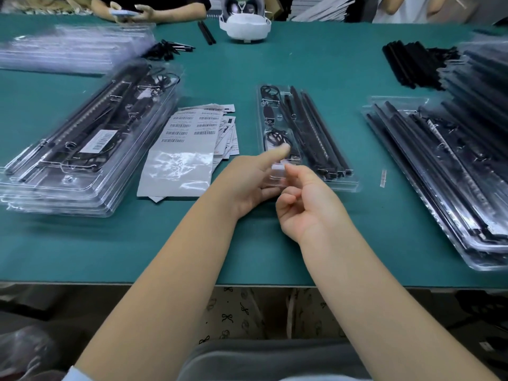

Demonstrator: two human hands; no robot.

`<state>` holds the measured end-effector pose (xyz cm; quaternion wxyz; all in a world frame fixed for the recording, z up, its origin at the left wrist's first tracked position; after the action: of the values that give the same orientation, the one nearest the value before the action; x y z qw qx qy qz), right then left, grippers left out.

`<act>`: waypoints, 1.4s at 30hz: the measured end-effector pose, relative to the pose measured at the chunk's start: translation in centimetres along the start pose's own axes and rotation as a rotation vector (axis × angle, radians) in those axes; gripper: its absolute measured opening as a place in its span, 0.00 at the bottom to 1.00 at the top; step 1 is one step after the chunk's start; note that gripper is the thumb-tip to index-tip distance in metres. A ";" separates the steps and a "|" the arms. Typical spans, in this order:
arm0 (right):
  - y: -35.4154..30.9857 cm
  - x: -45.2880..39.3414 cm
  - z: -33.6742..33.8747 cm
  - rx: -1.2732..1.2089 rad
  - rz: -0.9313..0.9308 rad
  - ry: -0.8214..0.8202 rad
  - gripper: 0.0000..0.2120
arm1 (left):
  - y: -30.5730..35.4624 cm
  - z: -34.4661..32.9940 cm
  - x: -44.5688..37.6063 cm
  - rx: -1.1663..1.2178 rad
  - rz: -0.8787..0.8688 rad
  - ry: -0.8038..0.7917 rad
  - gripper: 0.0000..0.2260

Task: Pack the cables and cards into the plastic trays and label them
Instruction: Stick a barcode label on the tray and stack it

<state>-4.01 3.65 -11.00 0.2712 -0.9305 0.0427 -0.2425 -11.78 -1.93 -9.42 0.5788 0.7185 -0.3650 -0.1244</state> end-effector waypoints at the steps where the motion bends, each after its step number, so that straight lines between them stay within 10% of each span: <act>1: 0.0 0.0 0.0 0.005 -0.004 -0.011 0.08 | 0.0 -0.5 0.1 -0.034 0.007 -0.046 0.09; 31: -0.7 1.0 -0.1 0.366 0.279 0.091 0.11 | 0.2 0.1 0.9 0.146 -0.036 0.073 0.08; 42: -0.3 3.0 -0.7 0.474 0.021 -0.270 0.17 | 1.1 0.8 0.3 0.189 -0.130 0.052 0.05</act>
<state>-1.70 2.96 -9.02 0.4872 -0.8645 -0.0420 -0.1164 -12.49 -2.78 -8.58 0.5084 0.7950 -0.3127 -0.1082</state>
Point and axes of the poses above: each hand's wrist, its own x-axis away from the middle knuckle, its own z-axis out of the back of the hand, y = z × x, the point moved 10 cm from there along -x, towards the middle knuckle, and after that the axes turned 14 degrees about -y, right-handed, at the moved point
